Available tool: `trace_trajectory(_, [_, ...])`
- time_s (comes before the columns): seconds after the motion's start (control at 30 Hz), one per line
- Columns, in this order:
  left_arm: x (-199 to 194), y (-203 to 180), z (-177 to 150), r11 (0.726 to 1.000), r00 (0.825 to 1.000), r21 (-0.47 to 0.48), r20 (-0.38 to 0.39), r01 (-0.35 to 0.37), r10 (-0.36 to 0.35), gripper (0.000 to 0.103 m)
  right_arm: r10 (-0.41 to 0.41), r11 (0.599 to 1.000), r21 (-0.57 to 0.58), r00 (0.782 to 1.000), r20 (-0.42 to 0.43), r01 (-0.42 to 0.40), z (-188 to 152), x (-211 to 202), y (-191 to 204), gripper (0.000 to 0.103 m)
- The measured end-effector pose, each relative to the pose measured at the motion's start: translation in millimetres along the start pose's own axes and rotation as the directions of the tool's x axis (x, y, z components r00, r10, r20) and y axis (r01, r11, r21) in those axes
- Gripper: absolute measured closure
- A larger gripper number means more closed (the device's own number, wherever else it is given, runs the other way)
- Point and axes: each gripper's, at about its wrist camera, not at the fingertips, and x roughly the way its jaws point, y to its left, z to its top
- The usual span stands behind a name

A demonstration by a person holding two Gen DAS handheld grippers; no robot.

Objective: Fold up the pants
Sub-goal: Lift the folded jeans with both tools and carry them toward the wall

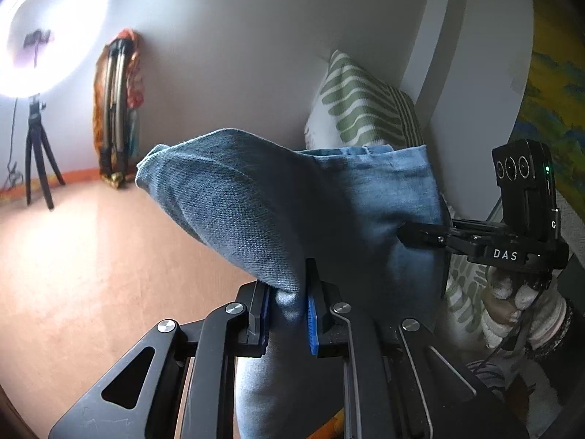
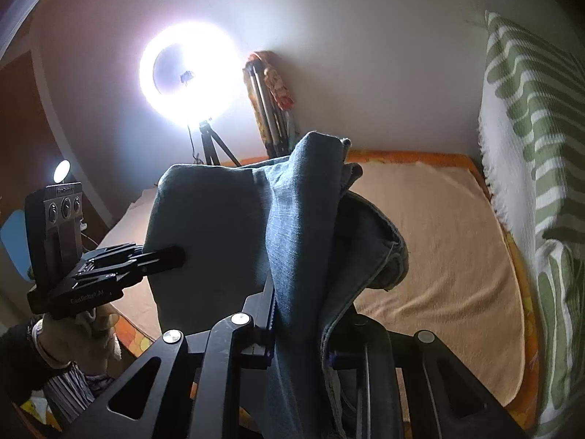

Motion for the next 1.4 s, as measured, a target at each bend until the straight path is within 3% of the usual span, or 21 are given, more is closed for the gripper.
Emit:
trace_trajectory(0.37, [12,3,42,0.999,0.999,0.037,0.035,-0.02,0.019,0.09,-0.001,1.0,0.001,0.998,0.07,0.001,40,11,-6,0.086])
trace_trajectory(0.83, [60,31,119,0.992,0.993,0.106,0.097,-0.071,0.06,0.089,-0.018,1.0,-0.01,0.992,0.126,0.02,138,56,-37,0.086])
trace_trajectory(1.1, [121,73,155,0.994,0.992,0.067,0.091,-0.091,0.085,0.09,-0.034,0.999,-0.027,0.992,0.124,0.038,195,117,-64,0.086])
trace_trajectory(1.4, [204,118,162,0.993,0.993,0.02,0.035,-0.113,0.112,0.09,-0.052,0.998,-0.018,0.997,0.059,0.053,225,211,-116,0.086])
